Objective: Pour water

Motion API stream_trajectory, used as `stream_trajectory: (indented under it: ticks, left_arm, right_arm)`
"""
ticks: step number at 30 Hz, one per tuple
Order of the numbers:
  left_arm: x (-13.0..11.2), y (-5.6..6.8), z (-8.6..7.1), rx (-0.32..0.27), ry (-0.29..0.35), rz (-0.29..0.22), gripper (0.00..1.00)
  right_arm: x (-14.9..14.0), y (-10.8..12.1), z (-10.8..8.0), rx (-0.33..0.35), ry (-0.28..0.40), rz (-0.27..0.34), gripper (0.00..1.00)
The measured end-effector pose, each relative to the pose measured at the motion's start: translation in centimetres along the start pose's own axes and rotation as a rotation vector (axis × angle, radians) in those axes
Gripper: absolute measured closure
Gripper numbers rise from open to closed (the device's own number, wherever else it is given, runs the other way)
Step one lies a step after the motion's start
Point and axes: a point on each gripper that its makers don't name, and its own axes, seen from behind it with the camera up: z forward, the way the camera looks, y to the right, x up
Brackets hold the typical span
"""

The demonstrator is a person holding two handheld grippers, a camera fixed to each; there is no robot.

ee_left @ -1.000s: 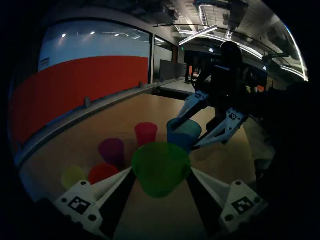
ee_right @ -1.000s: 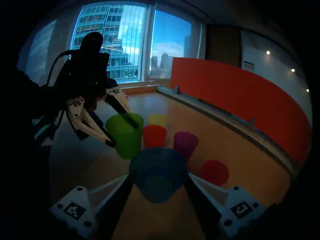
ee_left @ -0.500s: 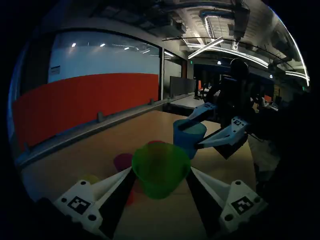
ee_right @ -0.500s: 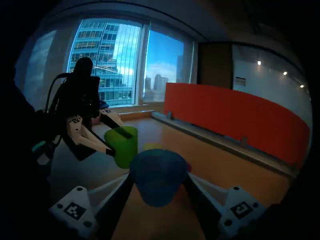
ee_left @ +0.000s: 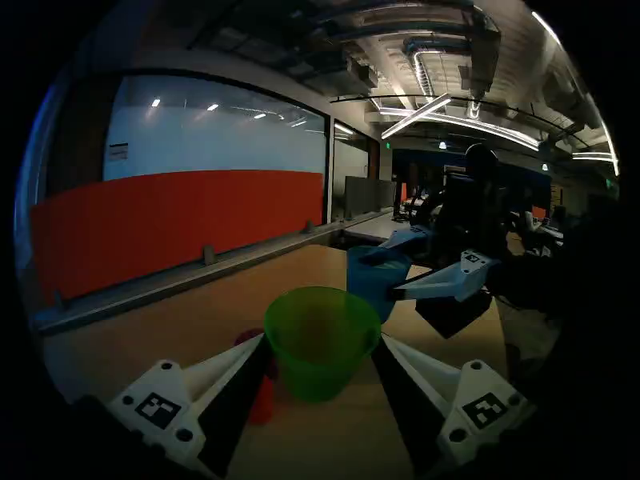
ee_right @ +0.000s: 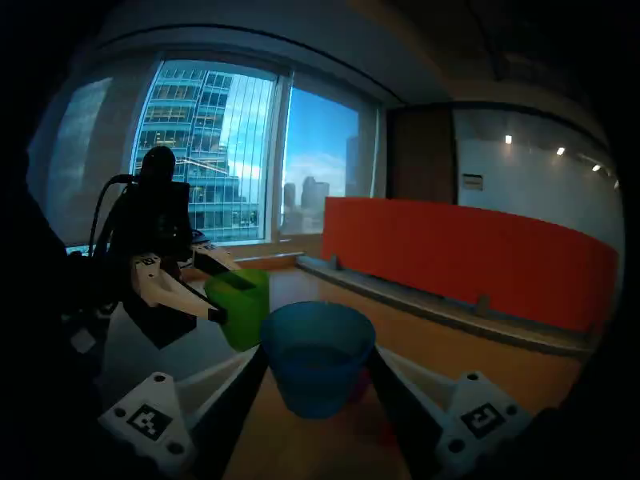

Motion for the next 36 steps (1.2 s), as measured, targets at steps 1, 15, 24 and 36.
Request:
stream_trajectory:
  ticks: [1,15,24,36]
  left_arm:
    - [0.1,0.0,-0.1,0.001,0.004,-0.001,0.14]
    - [1.9,-0.2,-0.5,0.007,0.057,-0.008,0.14]
    - [2.3,-0.1,-0.6,0.004,0.071,-0.004,0.14]
    - [2.2,-0.2,-0.7,0.01,0.071,0.008,0.14]
  right_arm:
    - [0.2,0.0,0.0,-0.002,0.005,0.0,0.11]
    - [2.2,0.4,0.2,-0.01,0.051,0.007,0.11]
    - [2.5,0.2,0.3,-0.008,0.048,-0.009,0.11]
    - [2.7,0.2,0.4,-0.007,0.037,-0.033,0.11]
